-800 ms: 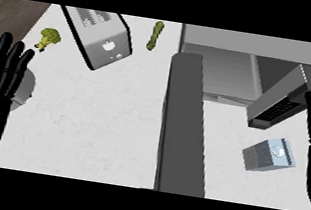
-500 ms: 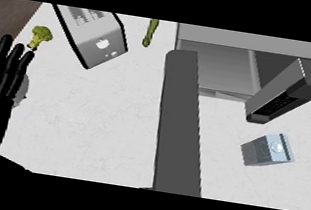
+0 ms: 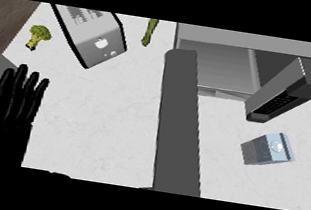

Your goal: Pick up the milk, place it into the microwave and close the microwave

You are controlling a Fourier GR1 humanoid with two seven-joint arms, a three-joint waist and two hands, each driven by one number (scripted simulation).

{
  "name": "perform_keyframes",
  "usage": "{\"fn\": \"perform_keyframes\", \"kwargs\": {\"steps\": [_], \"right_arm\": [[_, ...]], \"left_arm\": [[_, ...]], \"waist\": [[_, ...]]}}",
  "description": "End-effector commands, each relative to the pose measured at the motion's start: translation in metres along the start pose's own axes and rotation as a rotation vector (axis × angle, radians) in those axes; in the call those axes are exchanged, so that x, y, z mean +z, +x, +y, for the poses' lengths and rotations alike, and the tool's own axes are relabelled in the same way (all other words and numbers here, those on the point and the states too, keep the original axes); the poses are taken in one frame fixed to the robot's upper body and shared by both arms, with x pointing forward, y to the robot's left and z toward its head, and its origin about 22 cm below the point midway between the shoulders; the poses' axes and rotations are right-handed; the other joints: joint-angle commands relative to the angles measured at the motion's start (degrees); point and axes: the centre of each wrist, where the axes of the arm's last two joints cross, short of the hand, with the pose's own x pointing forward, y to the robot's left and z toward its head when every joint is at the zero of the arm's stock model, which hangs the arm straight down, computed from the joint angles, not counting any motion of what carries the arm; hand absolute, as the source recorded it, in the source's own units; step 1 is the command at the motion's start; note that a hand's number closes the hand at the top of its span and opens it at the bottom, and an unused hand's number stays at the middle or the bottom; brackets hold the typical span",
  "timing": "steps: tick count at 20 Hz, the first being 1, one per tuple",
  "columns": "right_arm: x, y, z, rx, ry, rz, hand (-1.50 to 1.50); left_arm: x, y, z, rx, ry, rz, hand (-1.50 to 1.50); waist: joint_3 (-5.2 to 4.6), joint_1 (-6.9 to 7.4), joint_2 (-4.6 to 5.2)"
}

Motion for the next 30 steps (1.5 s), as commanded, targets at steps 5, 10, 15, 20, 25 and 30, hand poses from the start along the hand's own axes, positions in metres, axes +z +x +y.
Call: {"fn": "perform_keyframes", "kwargs": {"steps": [5, 10, 15, 20, 25, 30], "right_arm": [[0.007, -0.018, 0.007, 0.003, -0.019, 0.071, -1.5], [0.019, -0.064, -0.032, -0.025, -0.054, 0.09, -1.5], [0.032, -0.086, -0.029, -0.069, -0.03, 0.113, -1.5], [0.036, -0.13, -0.029, -0.013, -0.11, 0.158, -1.5], [0.033, -0.154, -0.024, 0.03, -0.182, 0.142, -1.5], [0.036, -0.194, -0.039, 0.072, -0.236, 0.194, -1.5]], "left_arm": [[0.05, -0.02, 0.001, 0.021, -0.006, -0.005, -1.5], [0.053, -0.02, -0.001, 0.032, 0.005, 0.021, -1.5], [0.066, -0.018, 0.006, 0.045, 0.006, 0.0, -1.5], [0.086, -0.027, -0.007, 0.043, 0.009, -0.009, -1.5], [0.088, -0.018, -0.002, 0.022, 0.008, -0.006, -1.5], [0.102, -0.021, 0.025, 0.027, -0.004, 0.013, -1.5]], "waist": [[0.01, 0.47, 0.09], [0.05, 0.42, 0.13], [0.04, 0.39, 0.1], [0.06, 0.68, 0.12], [0.06, 0.61, 0.13], [0.07, 0.97, 0.22]]}}
